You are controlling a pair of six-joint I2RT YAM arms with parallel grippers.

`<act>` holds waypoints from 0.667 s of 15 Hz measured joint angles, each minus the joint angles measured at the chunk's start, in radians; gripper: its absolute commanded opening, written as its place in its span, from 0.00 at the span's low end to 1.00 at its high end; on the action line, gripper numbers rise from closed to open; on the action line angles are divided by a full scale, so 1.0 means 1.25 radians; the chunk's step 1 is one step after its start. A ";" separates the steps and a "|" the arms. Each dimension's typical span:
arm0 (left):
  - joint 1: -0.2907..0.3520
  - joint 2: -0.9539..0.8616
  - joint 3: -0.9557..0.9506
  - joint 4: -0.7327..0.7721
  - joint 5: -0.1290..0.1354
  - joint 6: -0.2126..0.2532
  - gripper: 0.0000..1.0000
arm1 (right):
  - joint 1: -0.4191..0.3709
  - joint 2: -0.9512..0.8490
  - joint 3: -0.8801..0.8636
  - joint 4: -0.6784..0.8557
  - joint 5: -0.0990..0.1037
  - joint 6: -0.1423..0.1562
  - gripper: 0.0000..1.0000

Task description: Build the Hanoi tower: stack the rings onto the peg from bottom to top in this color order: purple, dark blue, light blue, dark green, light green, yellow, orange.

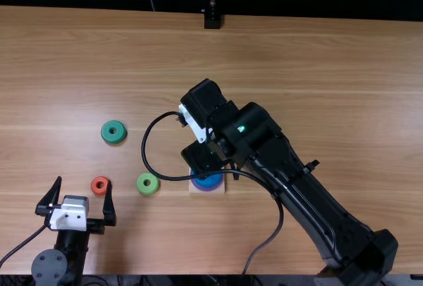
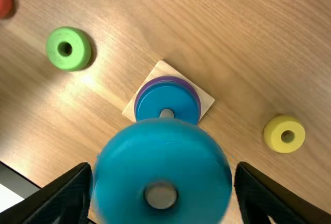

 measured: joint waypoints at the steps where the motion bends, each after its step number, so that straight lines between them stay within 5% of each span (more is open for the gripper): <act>1: 0.000 0.000 0.000 0.000 0.000 0.000 1.00 | 0.009 0.000 0.000 0.002 0.000 0.000 1.00; 4: 0.000 0.000 0.000 0.001 0.000 0.000 1.00 | 0.013 0.000 0.000 0.051 0.000 0.000 1.00; 7: 0.000 0.000 0.000 0.000 0.000 0.000 1.00 | 0.009 -0.007 0.018 0.224 0.000 0.000 1.00; 10: 0.000 0.000 0.000 0.000 0.000 0.000 1.00 | -0.080 -0.125 0.009 0.386 -0.001 0.000 1.00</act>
